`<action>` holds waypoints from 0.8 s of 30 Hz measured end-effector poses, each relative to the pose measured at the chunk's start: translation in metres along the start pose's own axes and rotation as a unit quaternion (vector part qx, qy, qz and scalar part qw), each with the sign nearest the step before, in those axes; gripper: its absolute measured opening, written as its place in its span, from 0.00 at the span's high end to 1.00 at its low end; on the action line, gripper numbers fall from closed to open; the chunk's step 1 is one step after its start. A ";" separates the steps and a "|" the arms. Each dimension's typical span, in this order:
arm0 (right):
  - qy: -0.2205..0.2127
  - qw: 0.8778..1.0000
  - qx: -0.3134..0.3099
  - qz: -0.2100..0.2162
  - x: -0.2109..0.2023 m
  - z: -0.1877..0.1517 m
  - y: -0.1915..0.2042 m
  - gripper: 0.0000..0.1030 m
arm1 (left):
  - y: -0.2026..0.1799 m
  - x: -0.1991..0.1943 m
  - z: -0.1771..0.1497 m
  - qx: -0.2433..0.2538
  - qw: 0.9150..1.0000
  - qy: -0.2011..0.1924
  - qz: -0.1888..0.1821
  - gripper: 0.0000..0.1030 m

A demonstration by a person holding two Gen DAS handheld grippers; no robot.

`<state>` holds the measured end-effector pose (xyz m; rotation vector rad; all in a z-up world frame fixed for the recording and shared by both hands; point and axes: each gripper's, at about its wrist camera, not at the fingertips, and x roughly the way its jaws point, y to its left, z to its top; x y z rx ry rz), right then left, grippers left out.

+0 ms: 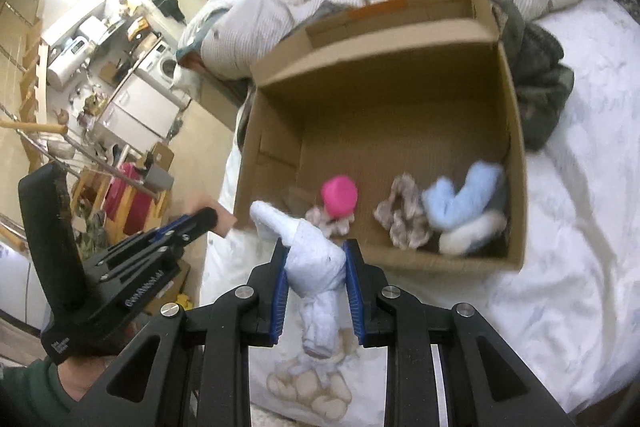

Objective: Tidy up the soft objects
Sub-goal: 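Carry both items into the box and open both tools to release them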

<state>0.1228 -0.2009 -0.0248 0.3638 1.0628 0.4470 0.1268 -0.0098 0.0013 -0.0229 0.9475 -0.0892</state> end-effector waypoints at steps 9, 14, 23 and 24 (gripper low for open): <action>-0.021 1.000 0.010 -0.022 0.005 0.037 -0.021 0.73 | 0.005 0.029 0.041 0.010 1.000 -0.012 0.011 0.95; 0.008 0.998 0.061 -0.035 0.033 0.029 -0.047 0.73 | 0.009 0.058 0.030 -0.011 1.000 0.013 -0.007 0.95; 0.043 0.996 0.053 -0.065 0.060 0.024 -0.050 0.73 | -0.003 0.088 0.025 0.002 0.999 0.040 -0.006 0.94; 0.046 0.995 0.053 -0.066 0.063 0.024 -0.050 0.73 | -0.004 0.090 0.024 0.003 0.999 0.043 -0.006 0.94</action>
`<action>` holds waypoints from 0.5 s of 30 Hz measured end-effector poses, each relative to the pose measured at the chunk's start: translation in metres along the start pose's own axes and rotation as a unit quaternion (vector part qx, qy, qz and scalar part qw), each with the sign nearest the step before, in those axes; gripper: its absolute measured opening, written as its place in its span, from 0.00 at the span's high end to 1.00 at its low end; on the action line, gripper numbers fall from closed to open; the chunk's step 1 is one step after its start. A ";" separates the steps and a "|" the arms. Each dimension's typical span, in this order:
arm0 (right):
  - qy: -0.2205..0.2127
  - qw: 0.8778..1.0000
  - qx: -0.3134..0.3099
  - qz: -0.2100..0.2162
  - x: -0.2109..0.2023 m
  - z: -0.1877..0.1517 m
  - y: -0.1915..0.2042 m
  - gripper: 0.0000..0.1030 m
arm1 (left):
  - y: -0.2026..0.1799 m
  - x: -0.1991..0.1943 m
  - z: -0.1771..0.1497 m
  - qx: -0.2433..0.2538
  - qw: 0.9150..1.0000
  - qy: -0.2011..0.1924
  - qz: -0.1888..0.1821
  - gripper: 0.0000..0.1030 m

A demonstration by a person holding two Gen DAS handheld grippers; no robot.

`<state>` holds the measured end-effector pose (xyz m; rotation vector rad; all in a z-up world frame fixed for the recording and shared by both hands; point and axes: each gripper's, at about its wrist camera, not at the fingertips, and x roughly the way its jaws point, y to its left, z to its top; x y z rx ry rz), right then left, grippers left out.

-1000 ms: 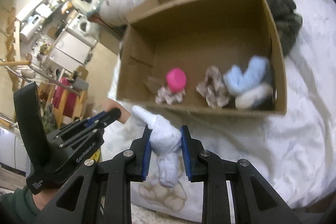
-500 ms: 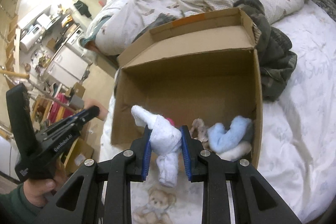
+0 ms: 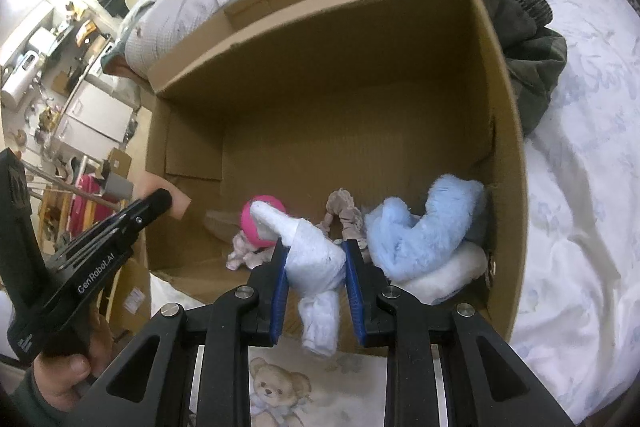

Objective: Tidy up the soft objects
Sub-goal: 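Carry both items into the box and open both tools to release them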

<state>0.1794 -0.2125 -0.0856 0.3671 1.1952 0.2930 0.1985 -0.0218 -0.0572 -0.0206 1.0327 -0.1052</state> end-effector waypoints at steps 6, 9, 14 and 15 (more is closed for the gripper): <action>0.017 1.000 0.005 -0.003 0.013 0.005 0.000 0.73 | -0.004 0.006 -0.001 0.006 1.000 0.004 0.001 0.94; 0.019 1.000 0.005 0.004 0.015 0.006 0.002 0.73 | -0.004 0.008 -0.001 0.002 1.000 0.007 0.001 0.94; 0.014 1.000 0.005 0.009 0.016 0.010 0.006 0.73 | -0.002 0.007 0.000 -0.005 1.000 0.004 -0.002 0.94; 0.014 1.000 0.005 0.010 0.015 0.010 0.006 0.73 | -0.002 0.007 0.000 -0.006 1.000 0.003 -0.004 0.94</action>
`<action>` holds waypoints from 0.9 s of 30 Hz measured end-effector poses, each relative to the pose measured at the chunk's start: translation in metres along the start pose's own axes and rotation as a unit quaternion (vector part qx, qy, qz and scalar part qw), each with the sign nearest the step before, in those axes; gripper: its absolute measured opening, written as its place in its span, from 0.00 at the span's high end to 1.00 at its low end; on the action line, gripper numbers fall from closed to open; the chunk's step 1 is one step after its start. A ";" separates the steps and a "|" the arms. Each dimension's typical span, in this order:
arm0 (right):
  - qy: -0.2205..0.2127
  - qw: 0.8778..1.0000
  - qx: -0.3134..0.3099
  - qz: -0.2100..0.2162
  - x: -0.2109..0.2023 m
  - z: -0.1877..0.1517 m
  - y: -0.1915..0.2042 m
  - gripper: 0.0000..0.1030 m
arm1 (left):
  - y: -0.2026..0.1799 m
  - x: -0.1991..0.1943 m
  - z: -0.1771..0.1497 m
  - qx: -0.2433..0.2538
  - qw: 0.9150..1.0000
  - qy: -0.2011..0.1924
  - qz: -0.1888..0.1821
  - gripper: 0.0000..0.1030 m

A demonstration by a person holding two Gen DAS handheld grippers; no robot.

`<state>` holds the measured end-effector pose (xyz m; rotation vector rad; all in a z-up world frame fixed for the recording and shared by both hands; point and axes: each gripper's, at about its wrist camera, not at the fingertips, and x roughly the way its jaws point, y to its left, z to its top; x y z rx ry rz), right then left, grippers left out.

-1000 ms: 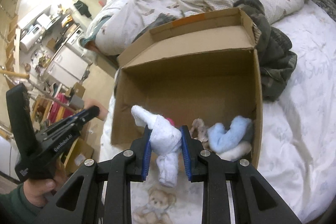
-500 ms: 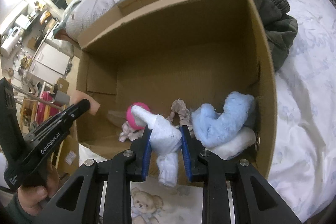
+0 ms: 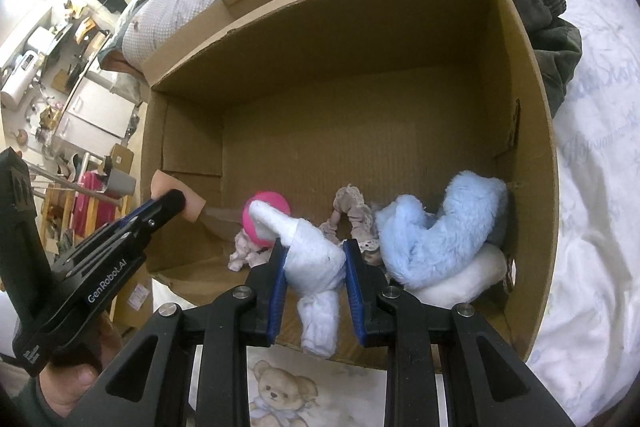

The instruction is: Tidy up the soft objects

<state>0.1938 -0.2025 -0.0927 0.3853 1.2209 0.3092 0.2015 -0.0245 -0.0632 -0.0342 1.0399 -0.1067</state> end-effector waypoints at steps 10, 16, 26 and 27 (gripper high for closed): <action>-0.015 1.000 0.014 0.013 -0.010 0.000 -0.007 0.70 | -0.003 -0.007 -0.001 -0.004 1.000 -0.003 -0.001 0.53; -0.047 0.999 0.017 0.017 -0.025 0.001 -0.003 0.30 | 0.006 -0.026 0.000 -0.036 0.999 -0.032 -0.013 0.39; -0.134 0.991 0.022 0.016 -0.067 -0.003 0.004 0.00 | 0.017 -0.072 -0.001 -0.042 0.996 -0.080 0.016 0.39; -0.143 0.990 0.017 0.010 -0.072 -0.005 0.006 0.00 | 0.018 -0.078 -0.001 -0.040 0.995 -0.086 0.019 0.39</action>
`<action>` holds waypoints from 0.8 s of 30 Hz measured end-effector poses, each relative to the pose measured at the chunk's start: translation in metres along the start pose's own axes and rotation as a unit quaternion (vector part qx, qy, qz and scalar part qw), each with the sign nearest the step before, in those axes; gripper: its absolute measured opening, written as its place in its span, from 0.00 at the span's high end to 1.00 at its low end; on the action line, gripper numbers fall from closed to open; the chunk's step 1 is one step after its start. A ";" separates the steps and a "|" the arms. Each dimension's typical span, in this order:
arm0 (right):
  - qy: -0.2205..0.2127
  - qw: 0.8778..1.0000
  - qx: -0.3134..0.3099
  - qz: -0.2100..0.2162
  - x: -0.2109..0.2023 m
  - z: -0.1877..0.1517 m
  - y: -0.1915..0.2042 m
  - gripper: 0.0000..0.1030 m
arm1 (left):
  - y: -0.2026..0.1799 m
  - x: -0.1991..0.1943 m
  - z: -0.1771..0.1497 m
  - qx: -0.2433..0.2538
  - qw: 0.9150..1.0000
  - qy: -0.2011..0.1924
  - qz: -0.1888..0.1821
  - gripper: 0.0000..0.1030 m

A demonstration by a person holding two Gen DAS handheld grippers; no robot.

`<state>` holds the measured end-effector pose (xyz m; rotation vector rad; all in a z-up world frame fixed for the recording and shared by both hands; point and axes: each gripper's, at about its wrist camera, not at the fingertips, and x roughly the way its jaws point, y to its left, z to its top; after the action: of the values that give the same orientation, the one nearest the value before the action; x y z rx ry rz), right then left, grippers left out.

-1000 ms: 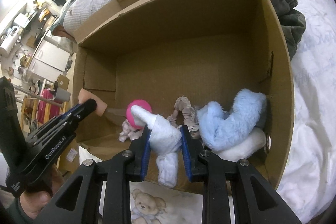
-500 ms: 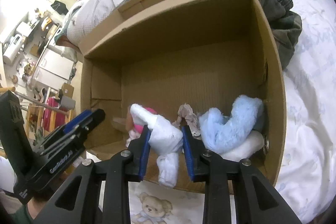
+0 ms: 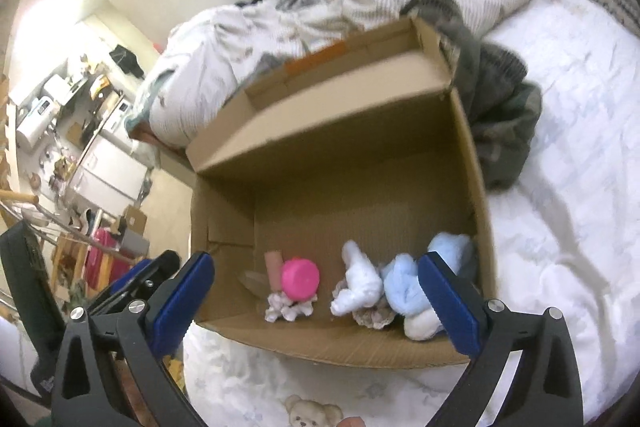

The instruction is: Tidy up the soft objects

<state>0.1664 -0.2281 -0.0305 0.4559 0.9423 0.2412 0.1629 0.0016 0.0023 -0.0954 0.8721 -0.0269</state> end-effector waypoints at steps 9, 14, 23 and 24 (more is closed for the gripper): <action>-0.059 0.997 -0.043 -0.034 -0.052 -0.010 0.022 0.00 | 0.021 -0.052 -0.003 -0.023 0.999 -0.042 0.008 0.11; -0.071 0.995 -0.057 -0.049 -0.069 -0.028 0.025 0.00 | 0.021 -0.072 -0.021 0.014 0.998 -0.061 0.004 0.01; -0.074 0.993 -0.072 -0.066 -0.065 -0.057 0.019 0.00 | 0.010 -0.074 -0.050 0.036 0.998 -0.054 0.025 0.01; -0.071 0.992 -0.071 -0.072 -0.063 -0.058 0.017 0.00 | 0.010 -0.072 -0.052 0.034 0.998 -0.050 0.021 0.01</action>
<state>0.0828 -0.2220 -0.0065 0.2681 0.8080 0.1415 0.0772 0.0120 0.0231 -0.0139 0.7727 -0.0123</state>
